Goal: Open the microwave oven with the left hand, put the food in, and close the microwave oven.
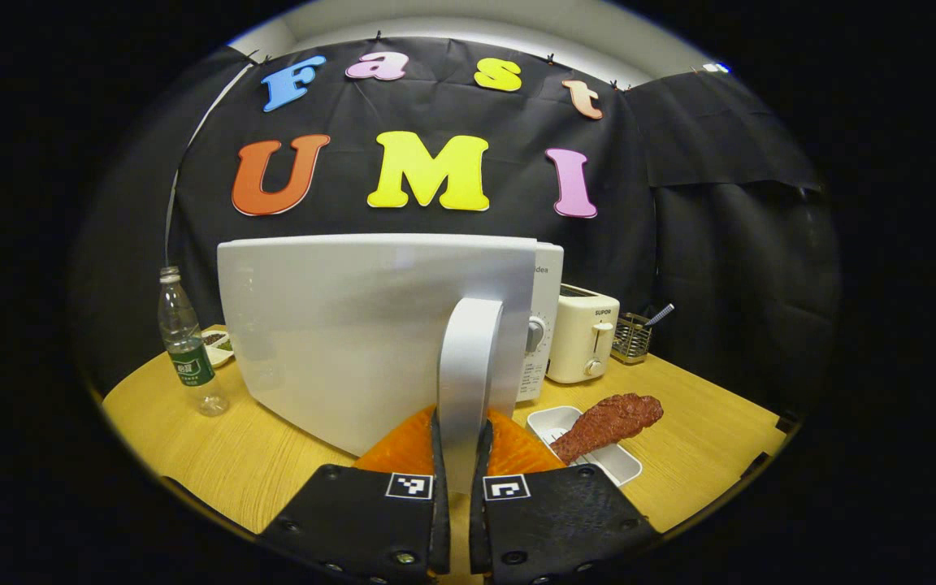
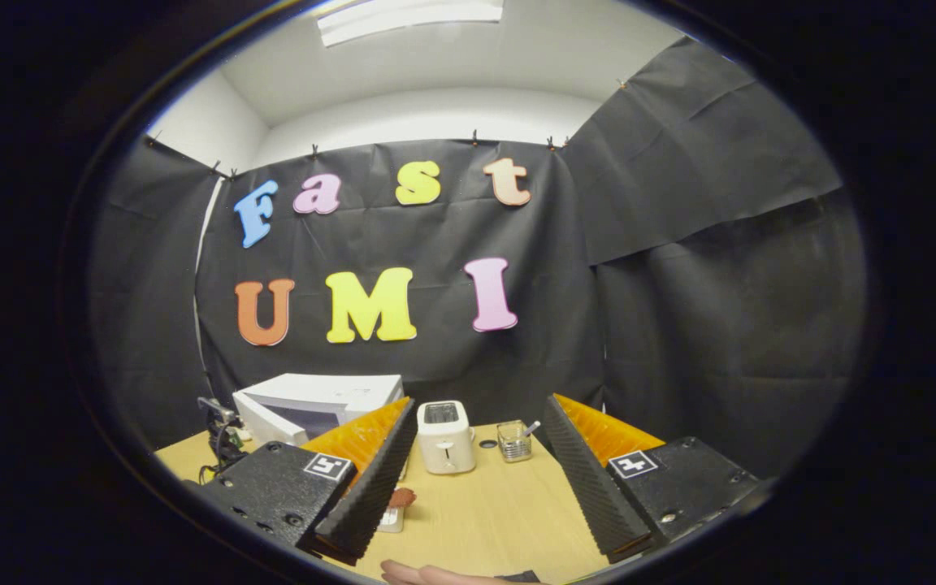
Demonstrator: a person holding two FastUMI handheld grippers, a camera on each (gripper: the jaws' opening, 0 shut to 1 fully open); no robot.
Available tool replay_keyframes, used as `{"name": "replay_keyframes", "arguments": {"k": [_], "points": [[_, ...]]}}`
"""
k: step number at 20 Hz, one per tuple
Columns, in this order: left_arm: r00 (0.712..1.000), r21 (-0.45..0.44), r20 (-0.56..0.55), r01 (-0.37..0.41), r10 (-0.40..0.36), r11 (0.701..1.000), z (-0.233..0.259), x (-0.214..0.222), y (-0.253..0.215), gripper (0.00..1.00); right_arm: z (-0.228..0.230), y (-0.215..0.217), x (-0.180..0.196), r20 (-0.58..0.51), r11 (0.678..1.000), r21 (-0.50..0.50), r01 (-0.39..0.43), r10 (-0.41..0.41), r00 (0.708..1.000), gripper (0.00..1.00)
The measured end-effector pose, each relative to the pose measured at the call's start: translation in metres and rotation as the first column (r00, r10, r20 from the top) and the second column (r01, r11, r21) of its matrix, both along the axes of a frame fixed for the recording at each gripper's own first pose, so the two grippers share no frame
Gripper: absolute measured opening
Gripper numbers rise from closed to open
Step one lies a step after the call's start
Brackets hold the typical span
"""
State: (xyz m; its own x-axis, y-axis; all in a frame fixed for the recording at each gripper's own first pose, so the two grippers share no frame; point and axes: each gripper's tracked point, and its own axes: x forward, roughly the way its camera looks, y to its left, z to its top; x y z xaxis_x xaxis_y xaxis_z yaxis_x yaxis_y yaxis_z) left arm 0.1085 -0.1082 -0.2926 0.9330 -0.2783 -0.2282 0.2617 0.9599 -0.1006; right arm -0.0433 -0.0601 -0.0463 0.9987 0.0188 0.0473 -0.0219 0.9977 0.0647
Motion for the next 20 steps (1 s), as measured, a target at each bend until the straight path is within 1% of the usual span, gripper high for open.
{"name": "replay_keyframes", "arguments": {"k": [5, 7, 8, 9, 10, 11, 12, 13, 14, 15, 17, 18, 19, 20], "points": [[0.999, 0.004, 0.014, -0.035, 0.035, 0.999, 0.000, -0.040, 0.045, 0.08, -0.011, 0.012, 0.005, -0.024, 1.000, 0.023, -0.016, 0.017, 1.000, 1.00], [0.998, 0.000, 0.017, -0.063, 0.063, 0.998, -0.001, -0.054, 0.068, 0.08, -0.013, 0.019, 0.005, -0.023, 0.999, 0.018, -0.028, 0.028, 0.999, 1.00], [0.997, 0.004, 0.020, -0.076, 0.076, 0.997, -0.001, -0.060, 0.080, 0.08, -0.013, 0.024, 0.006, -0.018, 0.999, 0.010, -0.031, 0.031, 0.999, 0.90], [0.996, 0.012, 0.017, -0.088, 0.088, 0.996, -0.003, -0.069, 0.092, 0.08, -0.015, 0.029, 0.005, -0.014, 0.999, 0.000, -0.036, 0.036, 0.999, 0.90], [0.995, 0.017, 0.020, -0.101, 0.101, 0.995, -0.003, -0.076, 0.105, 0.08, -0.016, 0.036, 0.003, -0.013, 0.999, -0.010, -0.047, 0.047, 0.999, 1.00], [0.993, 0.029, 0.018, -0.114, 0.114, 0.993, -0.005, -0.082, 0.120, 0.12, -0.018, 0.043, 0.002, -0.011, 0.998, -0.021, -0.060, 0.060, 0.998, 1.00], [0.991, 0.043, 0.019, -0.133, 0.132, 0.990, -0.006, -0.088, 0.137, 0.12, -0.019, 0.048, 0.000, -0.008, 0.997, -0.030, -0.068, 0.068, 0.998, 0.90], [0.988, 0.051, 0.010, -0.154, 0.153, 0.987, -0.005, -0.098, 0.155, 0.17, -0.020, 0.052, 0.000, -0.006, 0.996, -0.040, -0.074, 0.074, 0.997, 0.90], [0.980, 0.059, 0.004, -0.198, 0.198, 0.978, -0.009, -0.105, 0.175, 0.20, -0.020, 0.057, -0.001, -0.006, 0.996, -0.048, -0.080, 0.080, 0.997, 1.00], [0.974, 0.051, 0.002, -0.227, 0.228, 0.972, -0.007, -0.115, 0.192, 0.37, -0.021, 0.060, -0.002, -0.004, 0.995, -0.052, -0.086, 0.086, 0.996, 1.00], [0.961, 0.018, 0.012, -0.275, 0.275, 0.961, 0.002, -0.136, 0.218, 0.47, -0.021, 0.067, -0.003, -0.002, 0.994, -0.058, -0.094, 0.094, 0.996, 1.00], [0.955, -0.004, 0.019, -0.296, 0.296, 0.955, 0.008, -0.148, 0.227, 0.68, -0.021, 0.069, -0.003, -0.003, 0.993, -0.061, -0.097, 0.097, 0.995, 1.00], [0.949, -0.020, 0.029, -0.314, 0.314, 0.949, 0.015, -0.157, 0.234, 0.83, -0.023, 0.072, -0.002, -0.007, 0.993, -0.064, -0.100, 0.100, 0.995, 1.00], [0.939, -0.026, 0.043, -0.340, 0.340, 0.940, 0.023, -0.168, 0.243, 0.84, -0.025, 0.075, -0.002, -0.013, 0.993, -0.064, -0.104, 0.103, 0.995, 1.00]]}}
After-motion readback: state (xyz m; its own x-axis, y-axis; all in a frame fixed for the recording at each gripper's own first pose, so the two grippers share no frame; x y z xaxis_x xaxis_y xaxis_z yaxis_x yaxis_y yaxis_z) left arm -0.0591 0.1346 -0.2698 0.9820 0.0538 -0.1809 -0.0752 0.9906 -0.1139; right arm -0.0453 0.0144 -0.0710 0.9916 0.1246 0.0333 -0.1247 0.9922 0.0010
